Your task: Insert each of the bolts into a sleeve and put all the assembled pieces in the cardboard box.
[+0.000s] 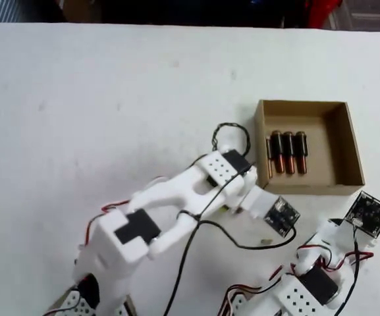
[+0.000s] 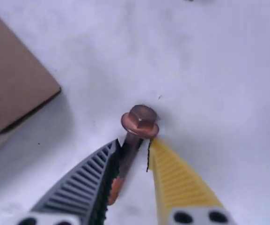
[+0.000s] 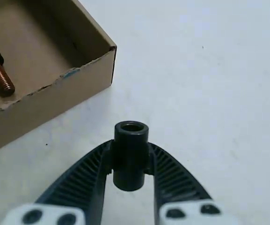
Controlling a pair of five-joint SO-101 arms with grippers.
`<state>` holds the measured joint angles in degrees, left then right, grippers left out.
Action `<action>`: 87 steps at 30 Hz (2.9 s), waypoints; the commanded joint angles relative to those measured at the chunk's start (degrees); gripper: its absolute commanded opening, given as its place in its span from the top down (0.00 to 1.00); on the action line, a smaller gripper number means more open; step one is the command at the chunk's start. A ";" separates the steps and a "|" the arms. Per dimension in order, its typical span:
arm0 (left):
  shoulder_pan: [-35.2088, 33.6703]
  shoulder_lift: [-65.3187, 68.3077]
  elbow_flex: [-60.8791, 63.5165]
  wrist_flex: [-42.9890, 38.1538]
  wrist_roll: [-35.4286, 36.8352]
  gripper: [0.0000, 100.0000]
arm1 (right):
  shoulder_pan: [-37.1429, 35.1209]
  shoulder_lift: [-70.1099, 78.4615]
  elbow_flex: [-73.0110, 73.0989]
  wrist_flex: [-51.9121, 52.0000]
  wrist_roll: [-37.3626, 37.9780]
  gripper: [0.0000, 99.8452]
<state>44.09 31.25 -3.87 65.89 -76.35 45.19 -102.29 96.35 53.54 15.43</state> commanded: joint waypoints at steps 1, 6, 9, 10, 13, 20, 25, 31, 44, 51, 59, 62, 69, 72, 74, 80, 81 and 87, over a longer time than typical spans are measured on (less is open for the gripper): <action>0.66 1.54 -2.99 0.88 -0.53 0.87 | 0.31 -0.66 0.53 0.04 0.00 0.98; 1.10 2.15 -3.96 1.93 -0.35 0.87 | 0.31 -0.66 0.53 0.04 0.00 0.98; 2.33 2.15 -3.96 1.93 4.66 0.87 | 0.31 -0.66 0.53 0.04 0.00 0.98; 2.68 2.07 -4.04 1.85 7.30 0.87 | 0.31 -0.66 0.53 0.04 0.00 0.98; 3.12 1.89 -4.04 1.58 15.21 0.90 | 0.31 -0.66 0.53 0.04 0.00 0.98; 3.03 1.89 -4.13 -1.41 29.98 0.97 | 0.31 -0.66 0.53 0.04 0.00 0.98; 3.03 1.71 -4.13 -1.32 35.52 0.98 | 0.31 -0.66 0.53 0.13 0.00 0.98; 0.92 1.63 -8.62 2.99 46.86 0.98 | 0.31 -0.66 0.53 0.13 0.00 0.98; -11.38 1.98 -28.92 21.80 66.20 0.98 | -0.22 -0.66 0.53 0.13 0.00 0.98; -19.30 1.80 -29.19 26.46 75.43 0.98 | -2.15 -0.66 0.53 -0.04 0.00 0.98; -22.11 1.71 -29.19 32.97 76.22 0.98 | -13.41 -0.75 0.44 -0.13 0.00 0.98; -26.33 1.71 -29.27 32.79 76.22 0.98 | -18.24 -0.75 -0.62 0.22 0.00 0.98; -33.71 1.71 -29.10 33.23 76.22 0.98 | -28.26 -0.75 -7.74 6.64 0.00 0.98; -36.09 1.71 -29.19 33.23 76.13 0.98 | -32.48 -0.75 -11.69 10.95 0.00 0.98; -37.85 1.63 -29.19 33.23 76.13 0.98 | -33.98 -0.75 -13.10 11.21 0.00 0.98; -42.15 1.63 -29.19 33.23 76.04 0.98 | -40.57 -0.31 -17.58 11.38 0.00 0.98; -42.51 1.63 -29.19 33.23 76.04 0.98 | -42.07 -0.31 -17.93 11.38 0.00 0.98; -43.12 2.24 -28.66 31.74 76.04 0.98 | -49.63 -0.22 -18.64 11.12 -0.09 0.98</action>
<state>1.63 34.42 -29.71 98.42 -0.57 -1.49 -102.37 81.41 64.79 15.34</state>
